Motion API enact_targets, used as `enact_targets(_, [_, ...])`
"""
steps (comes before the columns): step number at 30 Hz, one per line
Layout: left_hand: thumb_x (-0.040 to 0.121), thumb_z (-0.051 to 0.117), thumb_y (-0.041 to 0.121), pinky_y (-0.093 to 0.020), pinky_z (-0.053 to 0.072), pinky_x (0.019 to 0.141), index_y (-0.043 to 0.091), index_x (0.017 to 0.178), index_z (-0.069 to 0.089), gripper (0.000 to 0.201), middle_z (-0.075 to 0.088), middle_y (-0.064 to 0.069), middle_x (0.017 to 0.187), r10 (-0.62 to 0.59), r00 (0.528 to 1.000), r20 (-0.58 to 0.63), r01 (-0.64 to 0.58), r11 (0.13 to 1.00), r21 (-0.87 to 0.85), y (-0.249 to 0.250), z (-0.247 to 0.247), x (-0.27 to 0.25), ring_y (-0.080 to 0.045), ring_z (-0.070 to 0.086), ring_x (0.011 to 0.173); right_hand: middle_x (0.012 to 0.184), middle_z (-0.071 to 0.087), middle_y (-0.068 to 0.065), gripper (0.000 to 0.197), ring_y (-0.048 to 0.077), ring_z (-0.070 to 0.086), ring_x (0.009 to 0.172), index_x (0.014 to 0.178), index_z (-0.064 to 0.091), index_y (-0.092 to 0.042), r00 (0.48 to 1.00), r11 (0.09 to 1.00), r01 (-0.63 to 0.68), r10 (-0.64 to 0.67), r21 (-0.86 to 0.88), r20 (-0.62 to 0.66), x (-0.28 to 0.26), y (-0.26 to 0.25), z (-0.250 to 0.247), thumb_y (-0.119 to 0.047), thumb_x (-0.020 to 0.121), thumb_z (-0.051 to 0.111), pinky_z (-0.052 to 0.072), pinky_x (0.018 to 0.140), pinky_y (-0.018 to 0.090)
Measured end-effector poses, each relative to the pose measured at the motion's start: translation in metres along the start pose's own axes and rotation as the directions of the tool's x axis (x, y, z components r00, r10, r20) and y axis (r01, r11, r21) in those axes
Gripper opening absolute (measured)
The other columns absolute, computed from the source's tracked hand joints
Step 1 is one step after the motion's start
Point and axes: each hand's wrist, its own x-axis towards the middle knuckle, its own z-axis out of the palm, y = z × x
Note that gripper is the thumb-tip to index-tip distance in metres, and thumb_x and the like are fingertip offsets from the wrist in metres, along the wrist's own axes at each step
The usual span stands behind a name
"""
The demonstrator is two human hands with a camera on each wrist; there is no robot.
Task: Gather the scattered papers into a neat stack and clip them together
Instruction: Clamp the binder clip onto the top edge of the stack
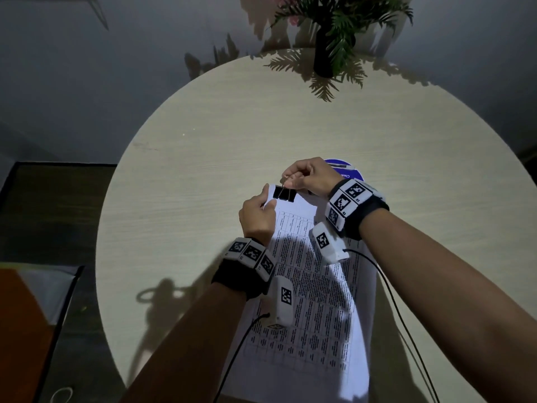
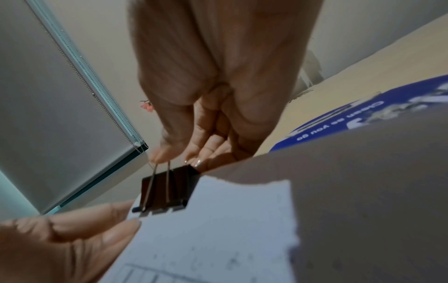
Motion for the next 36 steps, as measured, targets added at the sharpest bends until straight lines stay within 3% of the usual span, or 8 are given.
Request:
enact_targets(8, [0.089,0.051,0.006,-0.03,0.037,0.071,0.012,0.129,0.055,0.041,0.051,-0.022,0.074,0.017,1.0,-0.018,-0.016,1.0,0.022,-0.007,0.003,0.004,-0.042,0.042,0.075,0.04,0.054,-0.009,0.029,-0.005,0.053,0.037,0.109,0.051,0.024,0.998,0.999,0.008,-0.005,0.04,-0.069,0.0,-0.001,0.012,0.018,0.081,0.054,0.045,0.044,0.005])
enact_targets(13, [0.089,0.05,0.009,-0.027,0.04,0.074,0.017,0.123,0.062,0.037,0.053,-0.015,0.067,-0.005,1.0,-0.002,0.005,1.0,-0.007,-0.005,-0.003,0.003,-0.027,0.043,0.07,0.097,0.069,0.014,0.031,0.012,0.06,0.082,0.113,0.063,0.004,0.998,0.95,-0.007,-0.014,-0.313,-0.066,0.002,-0.004,0.012,-0.007,0.084,0.063,0.048,0.078,0.02])
enact_targets(20, [0.083,0.061,0.013,-0.027,0.048,0.096,0.012,0.11,0.07,0.029,0.072,-0.014,0.111,-0.156,0.988,-0.014,0.153,0.983,-0.099,0.001,-0.013,0.015,-0.027,0.065,0.103,0.102,0.07,0.017,0.028,0.027,0.062,0.098,0.092,0.072,0.001,0.924,0.86,0.146,-0.295,-0.489,-0.243,-0.031,0.007,0.034,0.008,0.083,0.046,0.042,0.082,0.021])
enact_targets(24, [0.083,0.06,0.013,-0.034,0.05,0.094,0.011,0.109,0.071,0.028,0.071,-0.015,0.112,-0.188,0.981,0.055,0.193,0.975,-0.107,0.001,-0.017,0.019,-0.03,0.065,0.104,0.106,0.069,0.016,0.035,0.029,0.059,0.102,0.088,0.072,0.002,0.971,0.772,0.178,-0.237,-0.61,-0.015,-0.049,0.032,0.049,0.014,0.075,0.042,0.045,0.091,0.028])
enact_targets(28, [0.084,0.052,0.001,-0.036,0.047,0.08,0.02,0.103,0.059,0.028,0.066,-0.01,0.094,-0.059,0.983,0.172,0.085,0.986,-0.145,0.003,-0.028,0.015,-0.023,0.059,0.083,0.126,0.06,0.011,0.036,0.028,0.045,0.122,0.117,0.061,-0.009,0.937,0.809,0.051,-0.241,-0.586,-0.252,-0.048,0.034,0.031,-0.001,0.085,0.048,0.034,0.107,0.042])
enact_targets(31, [0.081,0.05,-0.011,-0.032,0.048,0.071,0.025,0.099,0.058,0.041,0.062,-0.001,0.067,0.032,0.935,0.352,0.064,0.964,-0.258,0.013,-0.037,0.009,-0.016,0.059,0.067,0.125,0.057,0.008,0.036,0.028,0.038,0.127,0.121,0.055,-0.016,0.959,0.782,-0.154,-0.027,-0.604,-0.281,-0.04,0.031,0.008,-0.017,0.085,0.056,0.029,0.104,0.044])
enact_targets(33, [0.077,0.056,-0.013,-0.024,0.046,0.059,0.021,0.097,0.062,0.039,0.056,0.004,0.052,0.064,0.879,0.473,0.076,0.96,-0.271,0.028,-0.043,0.006,-0.009,0.055,0.05,0.096,0.061,0.007,0.006,0.027,0.052,0.105,0.089,0.059,-0.015,0.971,0.82,-0.145,0.012,-0.554,-0.237,-0.04,0.029,0.001,-0.012,0.084,0.057,0.036,0.09,0.038])
enact_targets(36, [0.076,0.066,-0.008,-0.014,0.04,0.039,0.014,0.1,0.055,0.034,0.049,0.008,0.041,0.032,0.812,0.583,-0.048,0.999,0.012,0.049,-0.046,0.005,0.0,0.044,0.032,0.074,0.051,0.004,0.021,0.02,0.048,0.078,0.068,0.049,-0.014,0.978,0.895,-0.052,-0.044,-0.443,-0.203,-0.048,0.026,-0.001,-0.004,0.085,0.055,0.035,0.068,0.028])
